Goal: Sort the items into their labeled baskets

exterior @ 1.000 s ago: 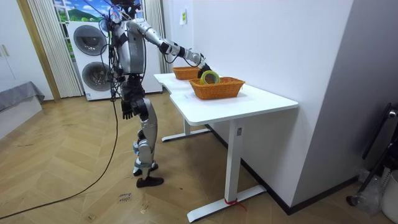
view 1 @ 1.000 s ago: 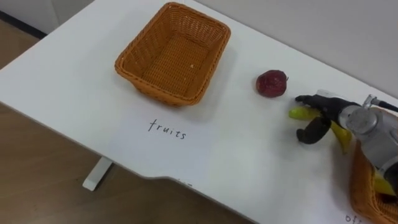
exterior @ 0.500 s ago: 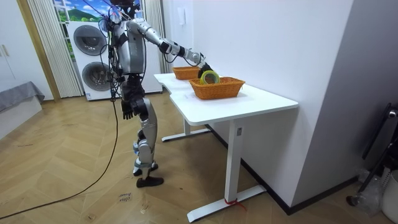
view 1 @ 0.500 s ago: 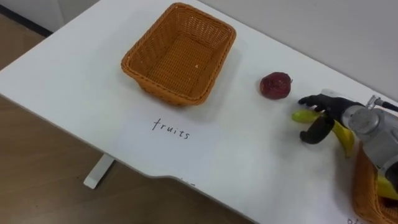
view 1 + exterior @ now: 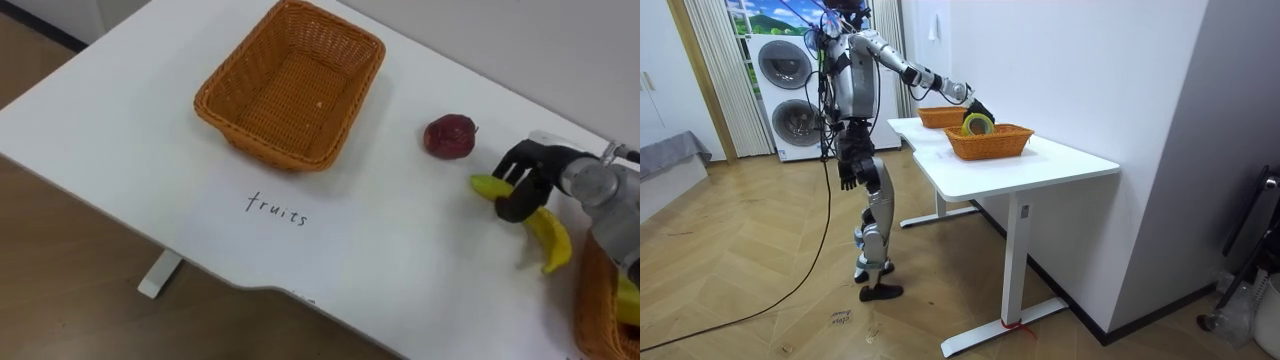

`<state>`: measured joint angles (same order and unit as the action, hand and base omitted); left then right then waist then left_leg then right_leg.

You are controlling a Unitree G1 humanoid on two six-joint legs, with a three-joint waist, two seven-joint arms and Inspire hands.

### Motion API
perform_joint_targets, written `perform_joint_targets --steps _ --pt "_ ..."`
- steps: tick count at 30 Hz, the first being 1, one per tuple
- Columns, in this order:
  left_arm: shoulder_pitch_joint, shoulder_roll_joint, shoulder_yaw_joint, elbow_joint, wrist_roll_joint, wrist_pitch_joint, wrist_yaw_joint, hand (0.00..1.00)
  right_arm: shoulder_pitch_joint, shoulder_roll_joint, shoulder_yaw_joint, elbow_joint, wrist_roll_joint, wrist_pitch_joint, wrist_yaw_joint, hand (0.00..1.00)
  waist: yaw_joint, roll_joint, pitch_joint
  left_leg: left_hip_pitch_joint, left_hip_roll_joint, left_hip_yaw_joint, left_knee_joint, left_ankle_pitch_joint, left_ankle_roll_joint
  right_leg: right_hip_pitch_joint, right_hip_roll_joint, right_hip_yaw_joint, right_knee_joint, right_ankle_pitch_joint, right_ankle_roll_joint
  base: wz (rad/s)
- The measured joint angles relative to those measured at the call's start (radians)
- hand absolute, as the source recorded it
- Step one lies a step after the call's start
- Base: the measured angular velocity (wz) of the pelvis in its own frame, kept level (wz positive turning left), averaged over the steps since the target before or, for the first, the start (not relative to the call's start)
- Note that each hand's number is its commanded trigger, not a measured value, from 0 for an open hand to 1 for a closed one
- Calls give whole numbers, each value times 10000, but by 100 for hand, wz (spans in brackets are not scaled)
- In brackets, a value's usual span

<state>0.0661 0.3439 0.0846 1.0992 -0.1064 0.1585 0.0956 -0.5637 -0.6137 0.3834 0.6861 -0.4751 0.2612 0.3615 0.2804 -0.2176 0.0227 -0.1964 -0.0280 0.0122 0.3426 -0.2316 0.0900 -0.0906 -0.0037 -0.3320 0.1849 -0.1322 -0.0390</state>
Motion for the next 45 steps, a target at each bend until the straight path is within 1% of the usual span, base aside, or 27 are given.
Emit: perform_joint_targets --steps 2,10,15,17,18,22,25,27,29,30,32,34,36,37,38,39,42,45 --pt "7 27 -143 10 4 0 -2 0 0 -1 40 -46 -11 5 -9 100 -2 1 1 5 0 6 4 0 0 2 -1 -4 1 0 0 0" --pt "33 22 -148 34 10 -13 26 0 14 -1 262 -316 -15 -9 92 100 -6 28 13 4 3 78 -13 3 1 6 -3 64 3 0 0 -2" --pt "78 22 -145 198 7 -57 32 0 270 -27 214 -727 -26 -20 93 100 -21 24 -5 33 6 97 -21 5 4 26 -1 113 6 1 0 0" --pt "156 20 -136 196 6 -56 40 0 310 -27 213 -768 -22 -47 80 100 -34 17 -18 75 5 104 -50 7 4 50 0 134 7 1 1 0" --pt "206 17 -113 197 6 -56 47 0 344 -29 186 -838 -23 -86 78 100 -37 -29 -67 84 9 115 -61 7 4 47 2 154 7 1 1 0" --pt "293 -18 -93 194 7 -56 93 0 371 -84 179 -1008 -3 -202 78 100 -91 13 -94 127 12 181 -60 10 6 51 1 225 3 1 1 -4" --pt "371 2 13 187 6 -96 111 0 405 -145 163 -1587 1 -304 77 100 -346 26 -123 153 10 190 -167 36 8 38 -4 254 8 1 1 0" --pt "440 1 137 200 1 -162 119 0 407 -352 153 -2090 187 -539 67 100 -549 16 -144 200 10 189 -207 58 -5 63 -2 300 6 1 1 0" --pt "435 -6 148 202 -1 -203 128 0 411 -522 148 -2626 406 -545 40 100 -617 15 -145 330 9 214 -257 85 -17 140 0 334 0 1 1 -2" --pt "435 -12 229 201 5 -250 135 0 415 -633 119 -2936 507 -598 29 100 -712 20 -153 434 10 230 -318 88 -21 217 6 348 -19 1 1 -6" --pt "441 -28 347 201 13 -352 136 0 418 -657 -86 -3343 586 -646 14 100 -768 32 -151 614 19 286 -417 93 -29 342 18 424 -35 1 1 -9" --pt "509 -93 446 198 7 -420 134 0 442 -661 -272 -3632 761 -648 12 100 -813 49 -185 828 20 385 -610 93 -29 470 23 533 -72 1 1 -14" --pt "647 -162 530 186 1 -456 134 0 605 -664 -630 -4019 969 -635 12 100 -850 66 -238 1064 2 413 -778 104 -25 662 32 559 -170 0 2 -6" --pt "687 -165 531 186 4 -455 134 0 656 -664 -703 -4126 965 -623 17 100 -895 90 -248 1110 2 411 -806 104 -25 698 34 558 -179 0 3 0" --pt "799 -197 630 147 4 -455 134 0 757 -664 -879 -4426 956 -588 35 100 -983 82 -306 1185 2 408 -865 106 -27 749 37 562 -185 0 3 0" --pt "891 -246 814 132 4 -442 134 0 757 -664 -1044 -4813 953 -519 66 100 -1100 109 -325 1221 2 389 -873 106 -27 784 43 571 -191 0 3 0" --pt "982 -269 1108 108 14 -396 135 0 746 -681 -1420 -5659 952 -429 89 100 -1193 142 -318 1380 3 388 -922 115 -36 884 48 575 -196 -3 7 0" --pt "999 -283 1189 109 5 -396 146 0 744 -814 -1422 -6285 1017 -418 172 100 -1258 169 -303 1500 3 370 -1016 123 -36 981 49 574 -206 -7 13 0"
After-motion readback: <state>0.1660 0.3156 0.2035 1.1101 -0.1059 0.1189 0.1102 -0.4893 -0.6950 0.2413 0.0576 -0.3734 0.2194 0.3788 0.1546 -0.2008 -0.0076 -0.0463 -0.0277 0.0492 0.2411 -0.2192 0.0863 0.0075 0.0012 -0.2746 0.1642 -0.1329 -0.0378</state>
